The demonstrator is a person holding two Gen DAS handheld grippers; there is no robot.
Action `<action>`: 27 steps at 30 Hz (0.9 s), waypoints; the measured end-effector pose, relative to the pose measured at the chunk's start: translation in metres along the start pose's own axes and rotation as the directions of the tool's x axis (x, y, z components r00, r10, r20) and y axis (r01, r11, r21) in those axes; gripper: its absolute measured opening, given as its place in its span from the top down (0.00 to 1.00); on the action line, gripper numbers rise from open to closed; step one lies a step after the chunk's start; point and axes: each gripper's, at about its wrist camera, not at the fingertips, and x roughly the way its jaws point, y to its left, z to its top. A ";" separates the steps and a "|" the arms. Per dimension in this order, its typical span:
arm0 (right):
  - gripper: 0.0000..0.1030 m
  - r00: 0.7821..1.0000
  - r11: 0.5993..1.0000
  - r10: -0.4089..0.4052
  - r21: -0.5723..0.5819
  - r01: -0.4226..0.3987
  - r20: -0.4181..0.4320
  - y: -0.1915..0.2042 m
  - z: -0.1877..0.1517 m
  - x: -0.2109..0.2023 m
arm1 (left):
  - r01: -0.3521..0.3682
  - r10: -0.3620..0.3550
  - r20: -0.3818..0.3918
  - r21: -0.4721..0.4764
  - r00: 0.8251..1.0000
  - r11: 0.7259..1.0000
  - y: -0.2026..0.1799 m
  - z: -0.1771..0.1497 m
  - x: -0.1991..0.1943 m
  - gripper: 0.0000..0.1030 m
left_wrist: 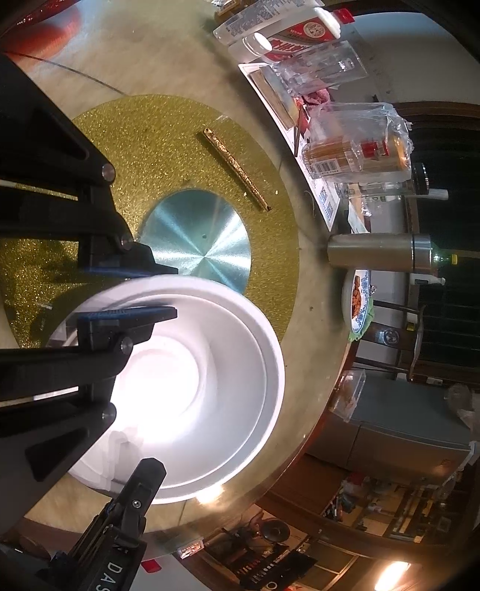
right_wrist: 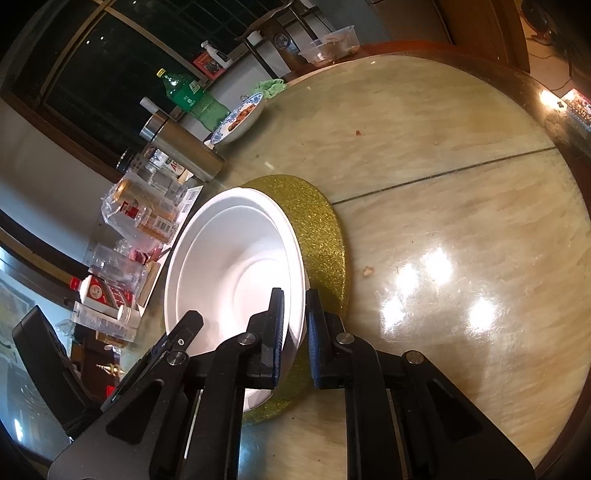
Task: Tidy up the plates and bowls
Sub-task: 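Lift the white foam bowl with the right tool and carry it to the stack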
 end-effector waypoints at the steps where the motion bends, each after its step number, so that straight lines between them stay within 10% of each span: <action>1: 0.89 1.000 1.000 0.002 -0.001 -0.002 0.002 0.001 0.000 0.000 | -0.002 0.002 0.003 0.001 1.000 1.000 0.000 0.000 -0.001 0.88; 27: 0.90 0.985 0.983 0.170 -0.072 -0.170 -0.012 0.026 -0.011 -0.018 | -0.177 0.174 0.107 0.018 0.979 0.984 0.005 -0.006 -0.067 0.88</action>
